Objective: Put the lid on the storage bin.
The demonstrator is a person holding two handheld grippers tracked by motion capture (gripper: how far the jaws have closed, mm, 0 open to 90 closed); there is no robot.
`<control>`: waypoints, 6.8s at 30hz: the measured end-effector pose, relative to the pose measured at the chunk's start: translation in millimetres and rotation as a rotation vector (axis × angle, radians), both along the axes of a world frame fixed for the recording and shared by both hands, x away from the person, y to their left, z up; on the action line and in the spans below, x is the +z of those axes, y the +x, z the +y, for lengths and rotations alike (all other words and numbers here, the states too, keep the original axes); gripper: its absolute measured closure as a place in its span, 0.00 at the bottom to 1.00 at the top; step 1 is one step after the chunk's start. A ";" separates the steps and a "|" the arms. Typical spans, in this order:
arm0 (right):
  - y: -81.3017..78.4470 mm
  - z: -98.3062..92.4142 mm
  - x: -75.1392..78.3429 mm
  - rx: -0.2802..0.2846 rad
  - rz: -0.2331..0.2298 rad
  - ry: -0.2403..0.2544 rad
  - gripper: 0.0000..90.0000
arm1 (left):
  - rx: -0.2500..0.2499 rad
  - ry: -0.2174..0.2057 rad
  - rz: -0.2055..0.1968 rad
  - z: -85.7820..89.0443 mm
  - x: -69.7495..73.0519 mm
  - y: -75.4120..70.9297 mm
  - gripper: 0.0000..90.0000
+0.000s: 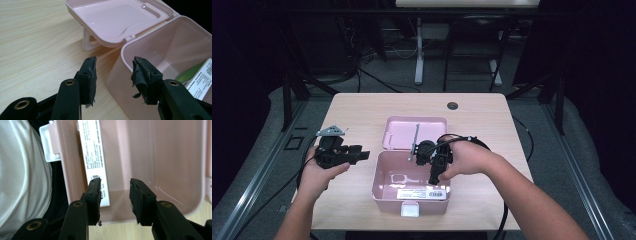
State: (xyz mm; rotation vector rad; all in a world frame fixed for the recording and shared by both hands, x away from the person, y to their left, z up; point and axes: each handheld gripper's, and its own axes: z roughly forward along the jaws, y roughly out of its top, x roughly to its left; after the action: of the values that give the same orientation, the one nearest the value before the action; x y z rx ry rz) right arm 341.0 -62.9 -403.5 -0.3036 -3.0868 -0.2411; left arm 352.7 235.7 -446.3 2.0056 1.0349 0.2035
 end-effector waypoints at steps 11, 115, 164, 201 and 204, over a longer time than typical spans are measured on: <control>16.7 -25.2 9.1 -0.118 -0.037 0.030 0.65 | -0.024 0.006 0.001 -7.8 -3.0 -0.2 0.60; 148.6 -74.7 -72.9 -1.135 -0.225 0.420 0.84 | -0.051 0.056 -0.036 -34.8 -19.3 -6.6 0.87; 135.6 -69.3 -39.9 -1.163 -0.412 0.537 0.94 | -0.017 0.036 -0.062 -38.2 -22.4 -4.3 0.88; 53.8 -81.6 12.9 -0.975 -0.605 0.734 0.96 | -0.008 0.027 -0.049 -37.5 -22.6 -4.4 0.88; 47.6 -83.2 13.7 -0.965 -0.609 0.747 0.96 | -0.007 0.024 -0.047 -37.4 -22.6 -4.1 0.88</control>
State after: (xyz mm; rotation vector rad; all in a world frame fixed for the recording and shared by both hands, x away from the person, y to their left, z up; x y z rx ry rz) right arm 388.6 -146.1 -389.8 -1.8783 -2.6941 -1.6703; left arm 348.6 198.3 -468.9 2.0158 0.9997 0.2592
